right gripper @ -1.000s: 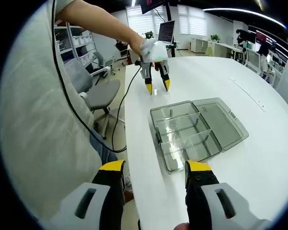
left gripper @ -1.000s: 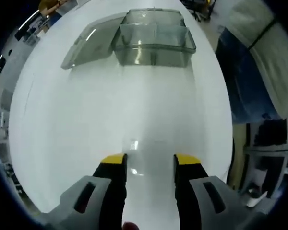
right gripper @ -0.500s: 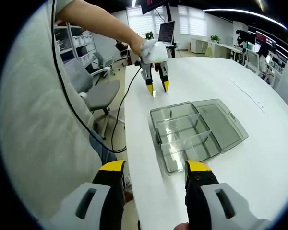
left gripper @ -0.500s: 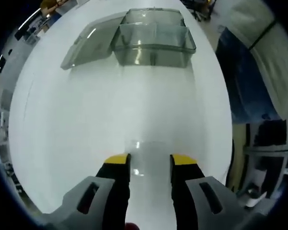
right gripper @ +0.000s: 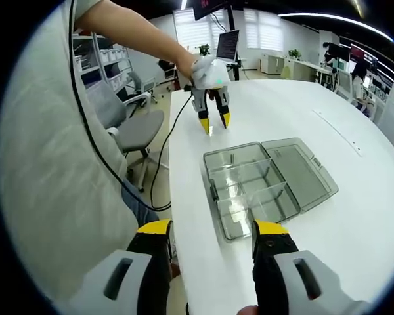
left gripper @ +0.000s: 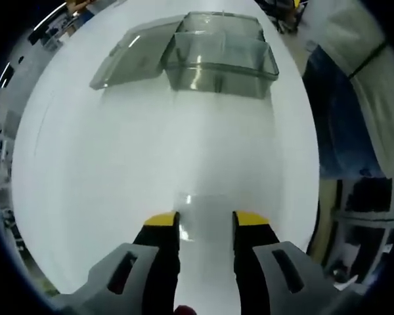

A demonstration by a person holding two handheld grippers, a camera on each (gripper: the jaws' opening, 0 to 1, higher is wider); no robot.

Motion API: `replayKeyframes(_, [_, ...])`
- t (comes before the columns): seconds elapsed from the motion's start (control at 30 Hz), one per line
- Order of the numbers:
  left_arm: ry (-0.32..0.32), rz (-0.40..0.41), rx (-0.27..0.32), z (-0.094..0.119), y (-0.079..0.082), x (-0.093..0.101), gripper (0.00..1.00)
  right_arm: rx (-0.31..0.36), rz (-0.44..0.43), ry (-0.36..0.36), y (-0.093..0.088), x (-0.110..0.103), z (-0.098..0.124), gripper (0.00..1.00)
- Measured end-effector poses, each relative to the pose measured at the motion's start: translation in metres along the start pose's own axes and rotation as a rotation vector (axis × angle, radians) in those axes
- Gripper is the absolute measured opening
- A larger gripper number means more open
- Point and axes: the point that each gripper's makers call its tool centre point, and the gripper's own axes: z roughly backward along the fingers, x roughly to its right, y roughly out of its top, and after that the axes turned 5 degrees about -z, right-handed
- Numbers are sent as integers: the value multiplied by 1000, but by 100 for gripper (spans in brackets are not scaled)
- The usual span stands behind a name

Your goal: Insert the divider into the dual guide fixture by aligning both edges with the guide slots and pushing it downward to the bottom, including one-sided entry, uneven engagement, binding, and posture correction.

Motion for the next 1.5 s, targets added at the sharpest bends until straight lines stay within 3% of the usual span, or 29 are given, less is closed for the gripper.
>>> replayKeyframes(0.3, [18,20,-4,3,2,-3,27,8,-14,4,1,2,0,44])
replayKeyframes(0.9, [74,36,47,26,26,-8,27,42,-38,16,13,12,-3,44])
replayKeyframes(1.5, [165,53,155,64,67,-8,27,68,-75,27,30,21,-10,41])
